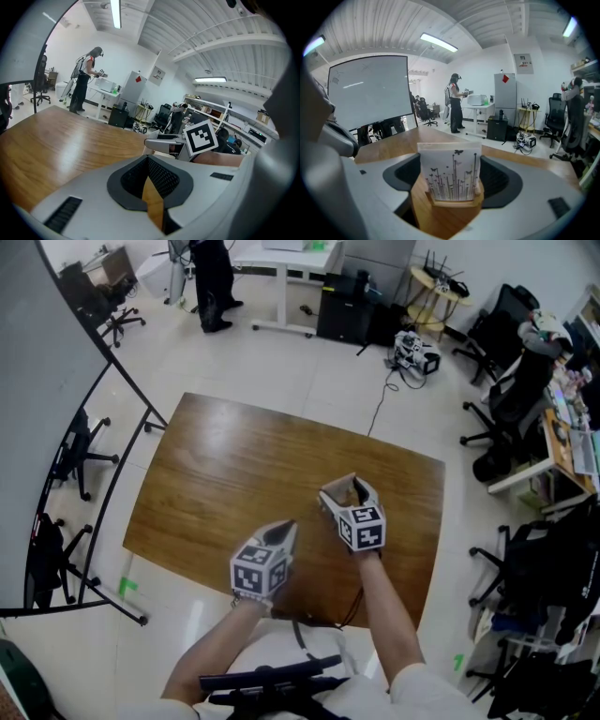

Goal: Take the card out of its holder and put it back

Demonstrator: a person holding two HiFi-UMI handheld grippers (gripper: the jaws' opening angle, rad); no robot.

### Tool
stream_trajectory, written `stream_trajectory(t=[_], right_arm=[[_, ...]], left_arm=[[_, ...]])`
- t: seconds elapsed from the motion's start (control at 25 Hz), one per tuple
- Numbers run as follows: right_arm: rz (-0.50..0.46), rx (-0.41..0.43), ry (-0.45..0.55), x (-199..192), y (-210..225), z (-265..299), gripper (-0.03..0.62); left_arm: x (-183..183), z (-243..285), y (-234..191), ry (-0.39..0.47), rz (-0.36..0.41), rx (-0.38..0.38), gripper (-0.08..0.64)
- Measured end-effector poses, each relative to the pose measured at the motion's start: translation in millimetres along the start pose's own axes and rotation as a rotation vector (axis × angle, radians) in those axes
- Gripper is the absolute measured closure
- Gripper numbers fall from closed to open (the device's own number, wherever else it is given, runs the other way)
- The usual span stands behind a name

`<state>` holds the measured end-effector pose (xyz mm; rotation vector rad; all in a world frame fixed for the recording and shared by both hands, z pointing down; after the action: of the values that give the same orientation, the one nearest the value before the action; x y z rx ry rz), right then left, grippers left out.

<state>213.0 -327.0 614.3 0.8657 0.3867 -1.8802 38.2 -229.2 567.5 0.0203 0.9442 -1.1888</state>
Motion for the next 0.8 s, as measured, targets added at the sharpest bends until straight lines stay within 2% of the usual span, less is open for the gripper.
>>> stream_trajectory(t=[0.8], right_arm=[[-0.028, -0.006, 0.07, 37, -7, -29, 0.178]], left_arm=[[-2, -8, 1, 0.01, -0.009, -0.009, 0.569]])
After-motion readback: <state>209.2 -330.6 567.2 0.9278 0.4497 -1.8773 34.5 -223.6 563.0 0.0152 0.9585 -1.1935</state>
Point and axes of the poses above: the fingertips, and each gripper's own axes: z forward along the fingers, y to its right, x out of its top, the point moved 7 cm from there along -z, backward along the fingers, and after that the axes turned 11 degrees about -y, right-handed, at the moved point
